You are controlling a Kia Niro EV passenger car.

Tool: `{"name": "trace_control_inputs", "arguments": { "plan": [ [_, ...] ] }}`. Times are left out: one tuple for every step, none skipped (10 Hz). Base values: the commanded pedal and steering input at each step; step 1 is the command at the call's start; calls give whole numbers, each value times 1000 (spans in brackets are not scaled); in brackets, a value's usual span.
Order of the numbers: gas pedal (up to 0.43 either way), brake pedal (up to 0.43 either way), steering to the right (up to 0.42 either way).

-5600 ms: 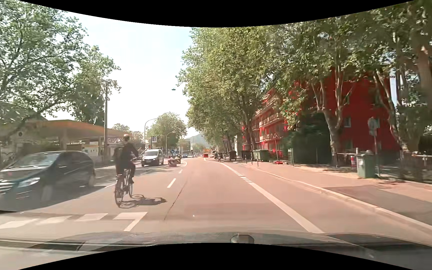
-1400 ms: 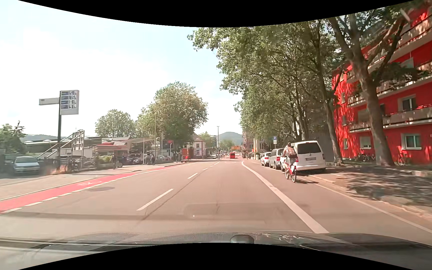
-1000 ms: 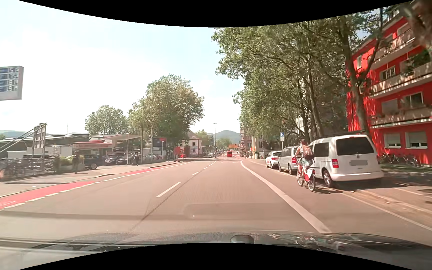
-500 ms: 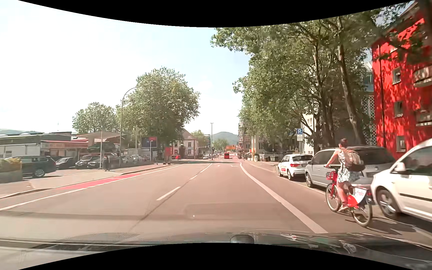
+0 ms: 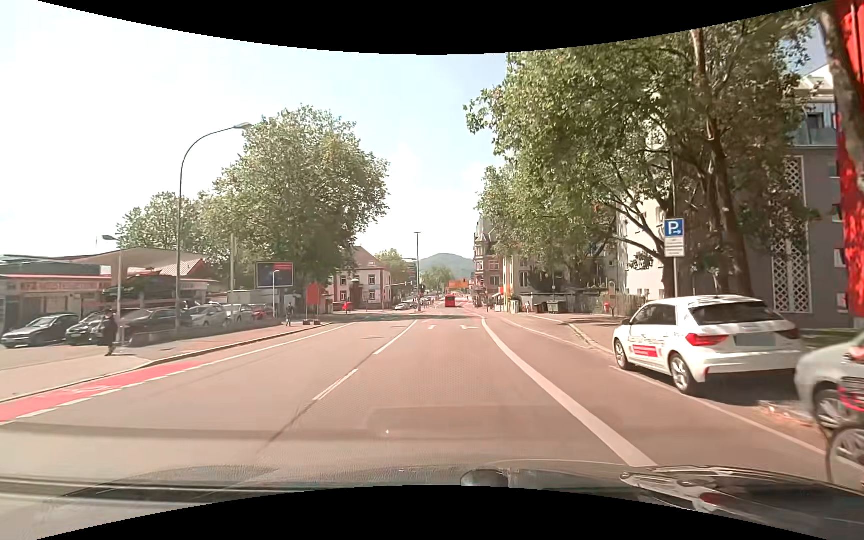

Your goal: Follow the waypoints while adhering to traffic rules and regulations

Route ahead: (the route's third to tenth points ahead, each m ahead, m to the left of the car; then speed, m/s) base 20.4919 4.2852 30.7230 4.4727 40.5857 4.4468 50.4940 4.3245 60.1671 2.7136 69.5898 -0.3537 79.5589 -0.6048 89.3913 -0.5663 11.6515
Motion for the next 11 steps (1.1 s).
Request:
{"name": "trace_control_inputs", "arguments": {
  "plan": [
    [0,0,6],
    [0,0,8],
    [0,0,11],
    [0,0,12],
    [0,0,14],
    [0,0,14],
    [0,0,15],
    [0,0,15],
    [0,0,15],
    [0,6,15],
    [0,24,14]
  ]
}}
